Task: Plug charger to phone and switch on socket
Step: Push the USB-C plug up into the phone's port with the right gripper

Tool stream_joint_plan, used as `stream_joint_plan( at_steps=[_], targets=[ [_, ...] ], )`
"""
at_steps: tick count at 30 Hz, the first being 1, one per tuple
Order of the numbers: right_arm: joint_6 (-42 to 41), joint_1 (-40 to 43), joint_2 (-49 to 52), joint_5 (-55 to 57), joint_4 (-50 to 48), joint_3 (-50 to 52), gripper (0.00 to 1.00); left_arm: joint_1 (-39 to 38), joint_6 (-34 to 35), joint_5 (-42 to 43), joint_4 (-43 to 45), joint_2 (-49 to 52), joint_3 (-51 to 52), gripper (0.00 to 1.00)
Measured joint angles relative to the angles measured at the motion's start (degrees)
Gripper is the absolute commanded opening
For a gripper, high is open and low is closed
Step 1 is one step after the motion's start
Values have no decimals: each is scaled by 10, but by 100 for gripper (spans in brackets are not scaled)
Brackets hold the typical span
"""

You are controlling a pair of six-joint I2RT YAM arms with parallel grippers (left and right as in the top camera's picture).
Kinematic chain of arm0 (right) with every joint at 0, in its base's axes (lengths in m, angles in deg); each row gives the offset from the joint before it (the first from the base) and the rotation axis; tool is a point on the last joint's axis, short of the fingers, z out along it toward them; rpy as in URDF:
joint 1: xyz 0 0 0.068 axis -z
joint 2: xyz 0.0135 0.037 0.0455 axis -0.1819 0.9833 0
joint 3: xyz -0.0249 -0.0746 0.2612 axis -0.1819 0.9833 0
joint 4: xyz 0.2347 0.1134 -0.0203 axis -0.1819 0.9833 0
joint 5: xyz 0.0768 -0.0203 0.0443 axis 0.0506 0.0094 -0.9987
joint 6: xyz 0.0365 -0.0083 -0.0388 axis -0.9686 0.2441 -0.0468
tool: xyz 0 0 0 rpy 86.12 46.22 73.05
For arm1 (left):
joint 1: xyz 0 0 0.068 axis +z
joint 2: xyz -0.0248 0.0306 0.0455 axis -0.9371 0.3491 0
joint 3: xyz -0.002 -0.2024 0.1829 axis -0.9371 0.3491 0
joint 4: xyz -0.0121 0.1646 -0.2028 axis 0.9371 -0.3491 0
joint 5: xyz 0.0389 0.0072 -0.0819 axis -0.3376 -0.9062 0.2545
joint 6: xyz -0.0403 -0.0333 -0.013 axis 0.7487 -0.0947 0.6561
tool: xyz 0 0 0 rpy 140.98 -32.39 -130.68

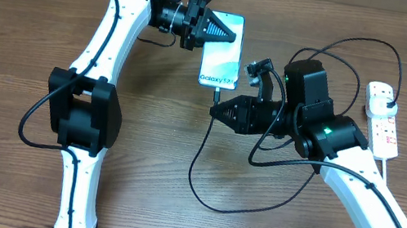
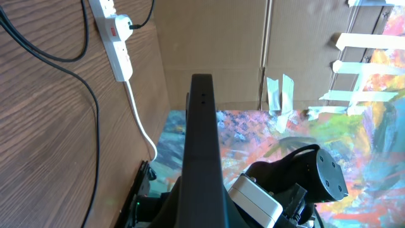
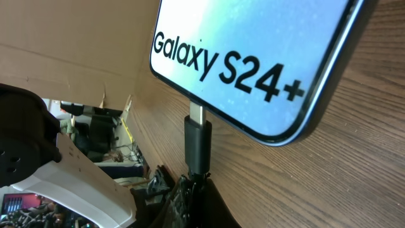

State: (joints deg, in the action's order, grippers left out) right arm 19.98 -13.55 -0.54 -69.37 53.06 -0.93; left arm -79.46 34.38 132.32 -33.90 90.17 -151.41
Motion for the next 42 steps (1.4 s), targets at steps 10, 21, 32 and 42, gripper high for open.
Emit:
stream_joint_plan(
  at_steps=[10,21,32,42],
  targets=[
    [0,0,0,0,0,0,4,0,5,0,0,0,0,4],
    [0,0,0,0,-1,0,4,-3,17,0,0,0,0,4],
    [0,0,0,0,-5,0,4,-3,17,0,0,0,0,4],
    [0,-1,0,-2,-6,1,4,-10,19,0,9,0,0,4]
  ],
)
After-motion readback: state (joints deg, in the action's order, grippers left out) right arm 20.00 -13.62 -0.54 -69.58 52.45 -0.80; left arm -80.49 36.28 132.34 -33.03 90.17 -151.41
